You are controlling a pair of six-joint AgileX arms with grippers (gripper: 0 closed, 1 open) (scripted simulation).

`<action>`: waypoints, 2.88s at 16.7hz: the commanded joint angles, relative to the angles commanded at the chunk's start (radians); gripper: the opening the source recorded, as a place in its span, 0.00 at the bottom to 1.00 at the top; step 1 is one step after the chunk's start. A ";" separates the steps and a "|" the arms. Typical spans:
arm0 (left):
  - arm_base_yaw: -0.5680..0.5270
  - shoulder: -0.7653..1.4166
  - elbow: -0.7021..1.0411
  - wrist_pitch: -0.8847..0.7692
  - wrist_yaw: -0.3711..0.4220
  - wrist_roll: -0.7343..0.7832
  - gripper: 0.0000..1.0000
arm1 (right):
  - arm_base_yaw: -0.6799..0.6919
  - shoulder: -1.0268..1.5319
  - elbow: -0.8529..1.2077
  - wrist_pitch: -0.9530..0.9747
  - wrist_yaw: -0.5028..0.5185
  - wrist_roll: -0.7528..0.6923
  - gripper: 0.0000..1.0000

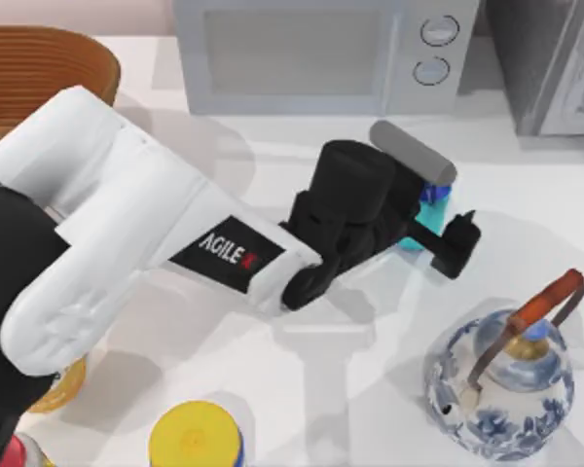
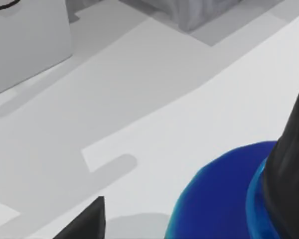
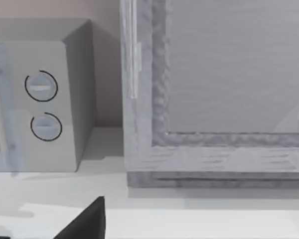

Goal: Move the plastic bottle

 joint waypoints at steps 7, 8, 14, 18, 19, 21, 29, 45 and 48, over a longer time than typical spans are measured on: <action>0.000 0.000 0.000 0.000 0.000 0.000 0.47 | 0.000 0.000 0.000 0.000 0.000 0.000 1.00; 0.000 0.000 0.000 0.000 0.000 0.000 0.40 | 0.000 0.000 0.000 0.000 0.000 0.000 1.00; 0.000 0.000 0.000 0.000 0.000 0.000 0.00 | 0.000 0.000 0.000 0.000 0.000 0.000 1.00; 0.000 0.000 0.000 0.000 0.000 0.000 0.00 | 0.000 0.000 0.000 0.000 0.000 0.000 1.00; 0.000 0.000 0.000 0.000 0.000 0.000 0.00 | 0.000 0.000 0.000 0.000 0.000 0.000 1.00; 0.000 0.000 0.000 0.000 0.000 0.000 0.00 | 0.000 0.000 0.000 0.000 0.000 0.000 1.00; 0.119 -0.210 -0.227 0.024 -0.107 -0.057 0.00 | 0.000 0.000 0.000 0.000 0.000 0.000 1.00; 0.388 -0.700 -0.810 0.082 -0.361 -0.193 0.00 | 0.000 0.000 0.000 0.000 0.000 0.000 1.00; 0.398 -0.628 -0.779 0.132 -0.354 -0.191 0.00 | 0.000 0.000 0.000 0.000 0.000 0.000 1.00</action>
